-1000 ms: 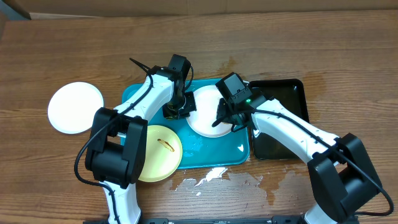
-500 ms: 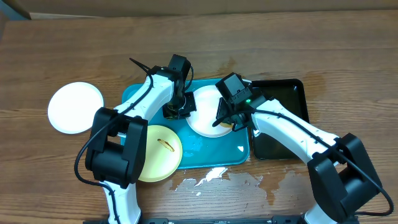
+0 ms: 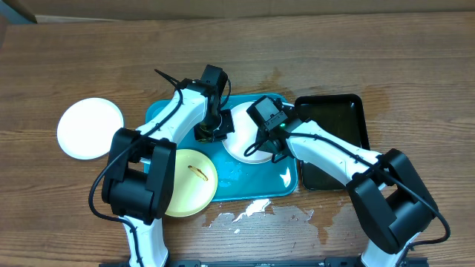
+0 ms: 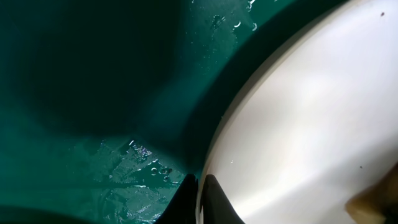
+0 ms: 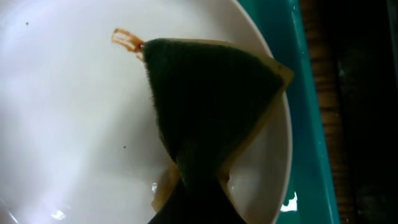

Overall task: Clean dirty plates on tray and stack at the side
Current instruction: 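Scrub the white plate with the sponge while left gripper holds rim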

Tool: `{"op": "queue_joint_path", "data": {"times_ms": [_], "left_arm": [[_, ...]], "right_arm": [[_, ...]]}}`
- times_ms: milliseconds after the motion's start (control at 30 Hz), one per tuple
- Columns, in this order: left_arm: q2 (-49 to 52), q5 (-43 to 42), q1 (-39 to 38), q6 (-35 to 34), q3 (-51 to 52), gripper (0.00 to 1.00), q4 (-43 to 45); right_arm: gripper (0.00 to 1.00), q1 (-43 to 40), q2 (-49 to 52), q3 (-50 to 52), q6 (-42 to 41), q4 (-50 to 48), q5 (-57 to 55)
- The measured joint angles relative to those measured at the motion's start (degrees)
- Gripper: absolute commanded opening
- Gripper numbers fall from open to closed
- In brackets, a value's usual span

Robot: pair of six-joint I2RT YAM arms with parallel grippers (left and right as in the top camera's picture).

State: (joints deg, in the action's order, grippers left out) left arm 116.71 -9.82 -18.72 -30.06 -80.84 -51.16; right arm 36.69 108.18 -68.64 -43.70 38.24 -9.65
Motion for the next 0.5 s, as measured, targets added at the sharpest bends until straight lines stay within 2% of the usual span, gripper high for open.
{"op": "queue_joint_path", "data": {"times_ms": [500], "left_arm": [[0.0, 0.7, 0.0, 0.2, 0.0, 0.04, 0.2]], "right_arm": [[0.04, 0.0, 0.8, 0.0, -8.0, 0.1, -4.7]]}}
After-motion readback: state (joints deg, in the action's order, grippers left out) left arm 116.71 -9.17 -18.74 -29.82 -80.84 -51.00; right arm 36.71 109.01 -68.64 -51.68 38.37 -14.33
